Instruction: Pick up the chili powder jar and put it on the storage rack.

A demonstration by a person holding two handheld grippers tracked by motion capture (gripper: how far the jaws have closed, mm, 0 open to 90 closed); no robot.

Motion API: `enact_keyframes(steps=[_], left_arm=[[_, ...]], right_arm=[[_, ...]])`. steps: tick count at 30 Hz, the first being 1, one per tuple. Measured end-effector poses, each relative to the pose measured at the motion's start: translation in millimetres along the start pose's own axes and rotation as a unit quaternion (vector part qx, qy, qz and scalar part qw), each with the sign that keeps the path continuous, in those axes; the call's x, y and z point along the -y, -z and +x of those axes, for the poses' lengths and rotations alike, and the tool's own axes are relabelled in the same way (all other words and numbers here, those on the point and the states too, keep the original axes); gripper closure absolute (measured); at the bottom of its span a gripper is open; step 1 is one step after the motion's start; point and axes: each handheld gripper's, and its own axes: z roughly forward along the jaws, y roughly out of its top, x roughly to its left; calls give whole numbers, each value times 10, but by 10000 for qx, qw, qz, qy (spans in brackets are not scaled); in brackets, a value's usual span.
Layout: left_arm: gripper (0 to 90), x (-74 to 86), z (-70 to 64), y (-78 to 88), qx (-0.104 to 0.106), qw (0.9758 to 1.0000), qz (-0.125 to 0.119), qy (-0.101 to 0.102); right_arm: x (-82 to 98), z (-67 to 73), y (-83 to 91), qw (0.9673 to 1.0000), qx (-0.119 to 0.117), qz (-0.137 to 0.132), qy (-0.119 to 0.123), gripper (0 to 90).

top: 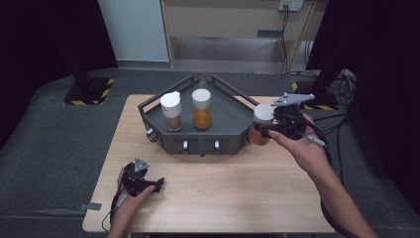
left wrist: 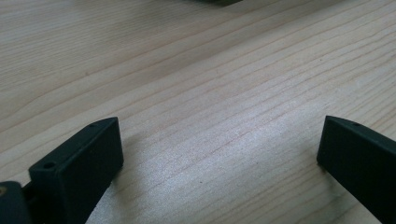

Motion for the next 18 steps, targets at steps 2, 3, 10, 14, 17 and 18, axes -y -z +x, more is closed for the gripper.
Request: enact_keyframes(steps=[2, 3, 10, 14, 17, 18], left_arm=[[0, 0, 0, 0, 0, 10000, 0, 0], [0, 0, 0, 0, 0, 10000, 1, -1], [0, -1, 0, 0, 0, 10000, 2, -2], [0, -1, 0, 0, 0, 10000, 2, -2], [0, -1, 0, 0, 0, 10000, 2, -2], [0, -1, 0, 0, 0, 10000, 2, -2]], right_arm=[[-20, -6, 0, 10000, -5, -1, -15, 345], [-27, -8, 0, 10000, -4, -8, -21, 345], [-84, -13, -7, 10000, -3, -28, -6, 345], [-117, -14, -13, 10000, -5, -28, -8, 345], [-143, -16, -20, 10000, -11, -29, -9, 345], [-153, -16, -22, 10000, -9, -27, -6, 345]])
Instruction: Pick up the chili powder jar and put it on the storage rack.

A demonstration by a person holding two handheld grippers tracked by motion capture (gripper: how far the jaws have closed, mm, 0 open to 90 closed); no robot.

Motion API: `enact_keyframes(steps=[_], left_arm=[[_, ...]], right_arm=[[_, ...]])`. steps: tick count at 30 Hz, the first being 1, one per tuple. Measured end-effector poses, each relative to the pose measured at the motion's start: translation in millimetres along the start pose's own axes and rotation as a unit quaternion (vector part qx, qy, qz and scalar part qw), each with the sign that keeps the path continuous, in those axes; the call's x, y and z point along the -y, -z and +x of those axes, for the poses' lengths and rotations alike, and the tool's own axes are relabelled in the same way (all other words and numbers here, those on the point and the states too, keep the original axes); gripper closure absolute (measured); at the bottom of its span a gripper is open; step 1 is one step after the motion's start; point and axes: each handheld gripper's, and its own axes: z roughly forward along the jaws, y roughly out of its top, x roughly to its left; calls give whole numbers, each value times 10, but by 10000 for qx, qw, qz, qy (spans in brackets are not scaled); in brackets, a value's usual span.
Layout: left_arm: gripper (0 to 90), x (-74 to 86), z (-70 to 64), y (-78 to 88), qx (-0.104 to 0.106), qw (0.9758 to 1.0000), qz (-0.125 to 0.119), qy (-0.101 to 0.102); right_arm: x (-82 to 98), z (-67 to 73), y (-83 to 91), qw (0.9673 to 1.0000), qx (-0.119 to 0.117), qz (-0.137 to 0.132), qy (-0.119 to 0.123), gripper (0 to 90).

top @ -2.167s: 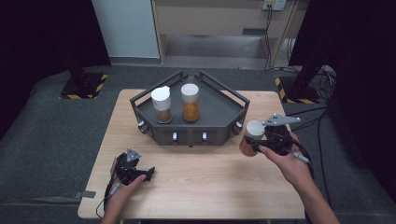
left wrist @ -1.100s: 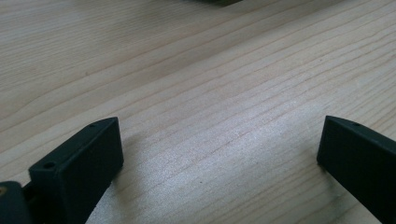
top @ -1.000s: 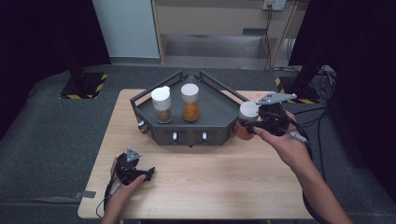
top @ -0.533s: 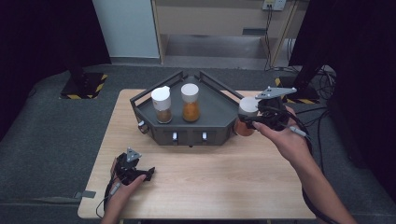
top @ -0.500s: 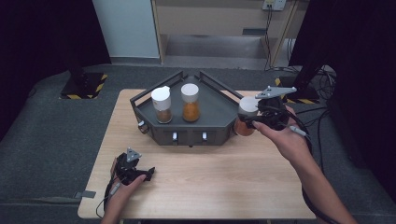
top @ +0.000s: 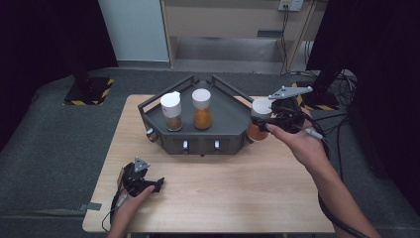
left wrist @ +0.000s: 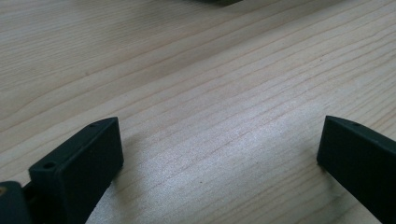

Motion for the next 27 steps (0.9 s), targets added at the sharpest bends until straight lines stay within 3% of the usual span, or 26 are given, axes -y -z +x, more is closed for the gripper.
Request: enact_keyframes(steps=[27], left_arm=[[0, -3, 1, -3, 2, 10000, 1, -5]], right_arm=[[-180, -16, -198, 10000, -11, 5, -5, 345]])
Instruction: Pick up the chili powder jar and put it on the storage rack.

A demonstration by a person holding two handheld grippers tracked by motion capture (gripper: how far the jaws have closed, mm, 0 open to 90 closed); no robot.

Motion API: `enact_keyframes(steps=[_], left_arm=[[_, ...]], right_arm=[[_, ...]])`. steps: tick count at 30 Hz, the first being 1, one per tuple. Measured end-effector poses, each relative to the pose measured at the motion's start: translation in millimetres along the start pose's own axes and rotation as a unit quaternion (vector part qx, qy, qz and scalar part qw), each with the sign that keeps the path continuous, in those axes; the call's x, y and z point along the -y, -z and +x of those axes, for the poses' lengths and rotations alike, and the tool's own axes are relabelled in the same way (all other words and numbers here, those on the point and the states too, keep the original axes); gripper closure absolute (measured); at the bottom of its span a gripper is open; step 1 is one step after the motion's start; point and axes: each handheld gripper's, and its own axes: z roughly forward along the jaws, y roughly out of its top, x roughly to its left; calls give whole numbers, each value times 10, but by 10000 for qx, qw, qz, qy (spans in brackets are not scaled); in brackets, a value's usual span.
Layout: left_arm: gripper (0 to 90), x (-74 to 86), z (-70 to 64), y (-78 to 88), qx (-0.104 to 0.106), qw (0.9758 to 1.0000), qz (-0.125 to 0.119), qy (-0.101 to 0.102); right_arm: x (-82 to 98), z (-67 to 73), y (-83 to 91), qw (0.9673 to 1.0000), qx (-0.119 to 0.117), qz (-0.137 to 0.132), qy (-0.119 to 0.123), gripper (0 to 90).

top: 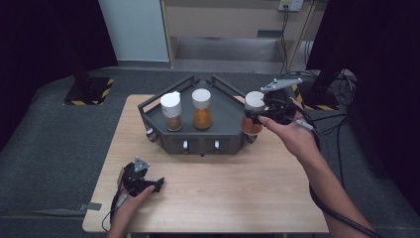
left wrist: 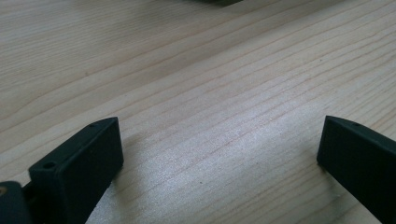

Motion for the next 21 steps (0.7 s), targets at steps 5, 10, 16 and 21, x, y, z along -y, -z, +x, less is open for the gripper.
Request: enact_keyframes(steps=[5, 10, 16, 21], left_arm=[[0, 0, 0, 0, 0, 10000, -1, -1], [0, 0, 1, -1, 4, 10000, -1, 1], [0, 0, 1, -1, 4, 10000, -1, 2], [0, 0, 1, -1, 4, 10000, -2, 2]], right_arm=[[-19, -13, -52, 10000, -6, -1, -4, 345], [-45, -14, -111, 10000, -12, 0, -3, 345], [-94, -10, -191, 10000, -18, 32, -6, 345], [-145, -13, -251, 10000, -21, 30, -10, 345]])
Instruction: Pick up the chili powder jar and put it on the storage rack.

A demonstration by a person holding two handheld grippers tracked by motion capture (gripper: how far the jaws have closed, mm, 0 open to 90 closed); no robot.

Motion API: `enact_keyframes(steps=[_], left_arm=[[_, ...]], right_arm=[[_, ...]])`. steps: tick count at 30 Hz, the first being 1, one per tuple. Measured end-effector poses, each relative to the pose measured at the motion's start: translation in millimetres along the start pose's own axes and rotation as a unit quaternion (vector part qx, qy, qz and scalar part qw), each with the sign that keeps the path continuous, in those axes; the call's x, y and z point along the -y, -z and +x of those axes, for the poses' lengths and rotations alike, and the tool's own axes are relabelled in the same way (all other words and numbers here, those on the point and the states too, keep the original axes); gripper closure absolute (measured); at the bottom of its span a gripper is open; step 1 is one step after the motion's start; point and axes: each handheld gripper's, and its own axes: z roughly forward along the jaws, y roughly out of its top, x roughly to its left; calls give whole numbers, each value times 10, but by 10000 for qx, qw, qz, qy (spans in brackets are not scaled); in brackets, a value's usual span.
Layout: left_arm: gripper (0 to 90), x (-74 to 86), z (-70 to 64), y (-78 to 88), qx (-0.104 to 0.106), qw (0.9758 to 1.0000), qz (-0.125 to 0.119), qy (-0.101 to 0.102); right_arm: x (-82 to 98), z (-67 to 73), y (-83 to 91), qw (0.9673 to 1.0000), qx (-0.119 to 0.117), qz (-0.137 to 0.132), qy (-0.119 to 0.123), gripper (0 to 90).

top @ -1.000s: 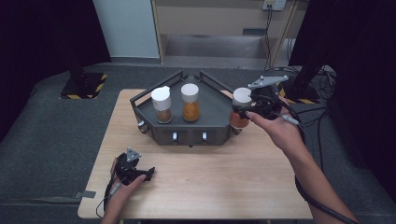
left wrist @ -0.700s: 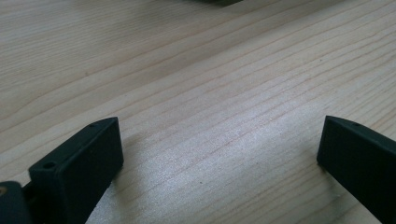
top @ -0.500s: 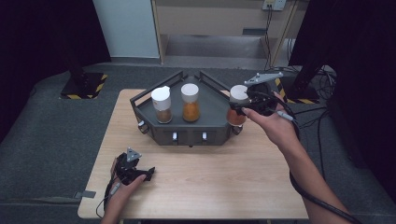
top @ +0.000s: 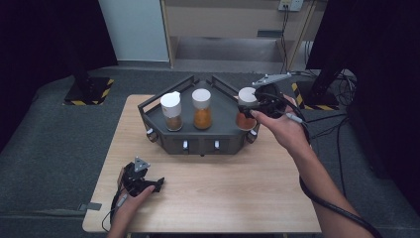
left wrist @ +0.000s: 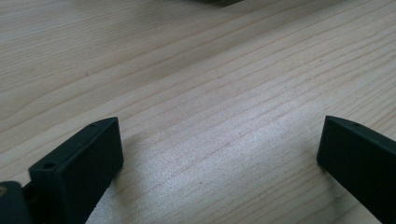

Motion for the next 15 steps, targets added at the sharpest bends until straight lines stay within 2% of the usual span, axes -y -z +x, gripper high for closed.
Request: enact_keyframes(steps=[15], left_arm=[[0, 1, 0, 0, -2, 10000, -2, 0]], right_arm=[[-132, -36, -173, 10000, 38, -8, -57, 345]])
